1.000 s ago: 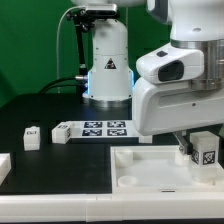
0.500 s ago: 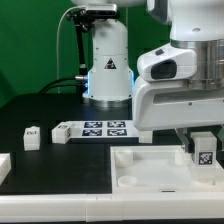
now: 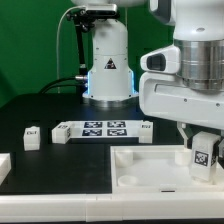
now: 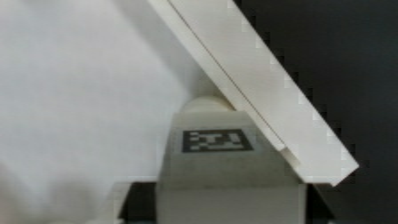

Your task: Assemble one leg

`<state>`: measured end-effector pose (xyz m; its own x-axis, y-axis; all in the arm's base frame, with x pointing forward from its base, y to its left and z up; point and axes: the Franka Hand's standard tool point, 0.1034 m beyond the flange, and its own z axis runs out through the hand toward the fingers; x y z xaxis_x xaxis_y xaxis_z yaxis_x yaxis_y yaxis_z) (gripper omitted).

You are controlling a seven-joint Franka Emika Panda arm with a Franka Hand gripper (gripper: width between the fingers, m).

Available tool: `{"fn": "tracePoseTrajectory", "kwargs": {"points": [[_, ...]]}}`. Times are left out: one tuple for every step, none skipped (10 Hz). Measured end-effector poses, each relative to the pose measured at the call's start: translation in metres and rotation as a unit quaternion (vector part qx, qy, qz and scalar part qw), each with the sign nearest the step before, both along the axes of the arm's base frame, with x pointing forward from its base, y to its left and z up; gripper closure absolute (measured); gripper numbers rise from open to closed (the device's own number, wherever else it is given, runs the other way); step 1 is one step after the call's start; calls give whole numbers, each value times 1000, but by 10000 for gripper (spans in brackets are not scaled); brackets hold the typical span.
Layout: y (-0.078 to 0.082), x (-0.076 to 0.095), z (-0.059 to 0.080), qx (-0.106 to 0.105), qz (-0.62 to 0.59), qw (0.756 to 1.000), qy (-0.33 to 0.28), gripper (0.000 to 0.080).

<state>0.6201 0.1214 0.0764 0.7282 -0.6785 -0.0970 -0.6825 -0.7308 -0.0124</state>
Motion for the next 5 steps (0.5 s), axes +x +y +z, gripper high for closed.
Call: {"fn": "tracePoseTrajectory", "kwargs": {"points": [[0, 0, 0, -4, -61, 998, 5, 508], [0, 0, 0, -7, -108, 994, 8, 508], [1, 0, 0, -10, -149, 989, 11, 508], [1, 0, 0, -11, -172, 985, 13, 508], [1, 0, 0, -11, -193, 981, 15, 508]]}}
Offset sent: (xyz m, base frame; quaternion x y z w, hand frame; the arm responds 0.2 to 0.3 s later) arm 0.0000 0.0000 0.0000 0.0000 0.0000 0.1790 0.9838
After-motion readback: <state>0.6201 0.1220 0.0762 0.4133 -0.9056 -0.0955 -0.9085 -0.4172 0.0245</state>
